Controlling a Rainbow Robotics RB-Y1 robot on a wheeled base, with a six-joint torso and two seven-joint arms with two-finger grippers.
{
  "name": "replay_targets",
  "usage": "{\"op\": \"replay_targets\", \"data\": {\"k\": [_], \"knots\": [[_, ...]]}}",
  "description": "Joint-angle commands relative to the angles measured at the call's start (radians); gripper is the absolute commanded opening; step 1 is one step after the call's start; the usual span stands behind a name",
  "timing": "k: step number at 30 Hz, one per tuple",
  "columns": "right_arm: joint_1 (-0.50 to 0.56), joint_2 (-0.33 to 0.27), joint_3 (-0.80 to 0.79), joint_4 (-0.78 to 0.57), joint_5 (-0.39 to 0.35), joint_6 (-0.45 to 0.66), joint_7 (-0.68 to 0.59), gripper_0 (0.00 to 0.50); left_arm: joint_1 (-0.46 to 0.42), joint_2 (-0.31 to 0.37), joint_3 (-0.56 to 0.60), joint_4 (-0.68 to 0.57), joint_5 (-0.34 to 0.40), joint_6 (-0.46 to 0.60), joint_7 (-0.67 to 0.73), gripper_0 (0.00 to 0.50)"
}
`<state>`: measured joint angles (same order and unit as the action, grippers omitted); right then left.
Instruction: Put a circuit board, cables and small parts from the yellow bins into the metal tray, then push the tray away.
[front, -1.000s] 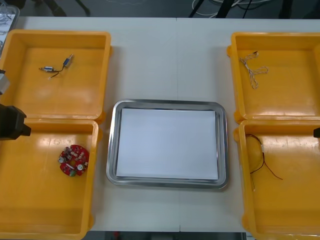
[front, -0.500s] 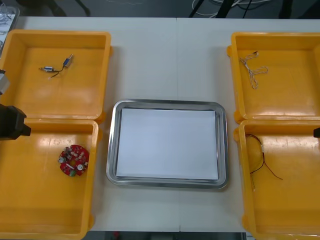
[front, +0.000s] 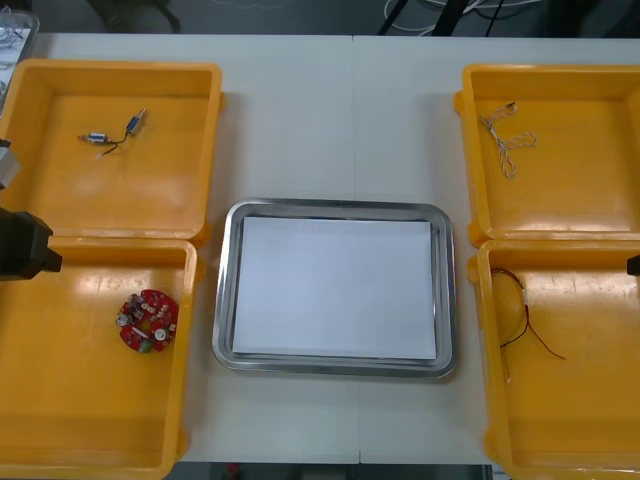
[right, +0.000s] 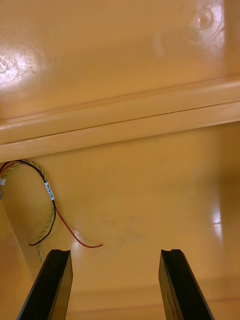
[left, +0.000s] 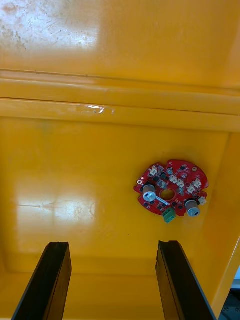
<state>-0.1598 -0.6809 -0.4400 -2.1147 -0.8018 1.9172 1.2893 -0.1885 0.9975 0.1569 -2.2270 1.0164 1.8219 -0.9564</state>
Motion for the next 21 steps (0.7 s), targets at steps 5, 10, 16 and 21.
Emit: {"op": "replay_targets", "data": {"k": [5,10,16,21], "knots": [[-0.018,-0.011,0.012,-0.004,-0.002,0.003,-0.027,0.500,0.015,0.046,0.030,-0.026,-0.009,0.004,-0.071,0.500],[-0.018,-0.011,0.012,-0.004,-0.002,0.003,-0.027,0.500,0.015,0.046,0.030,-0.026,-0.009,0.004,-0.071,0.500],[-0.018,-0.011,0.012,-0.004,-0.002,0.003,-0.027,0.500,0.015,0.046,0.030,-0.026,-0.009,0.004,-0.071,0.500],[-0.018,-0.011,0.012,-0.004,-0.002,0.003,-0.027,0.500,0.015,0.046,0.030,-0.026,-0.009,0.004,-0.071,0.500]]}}
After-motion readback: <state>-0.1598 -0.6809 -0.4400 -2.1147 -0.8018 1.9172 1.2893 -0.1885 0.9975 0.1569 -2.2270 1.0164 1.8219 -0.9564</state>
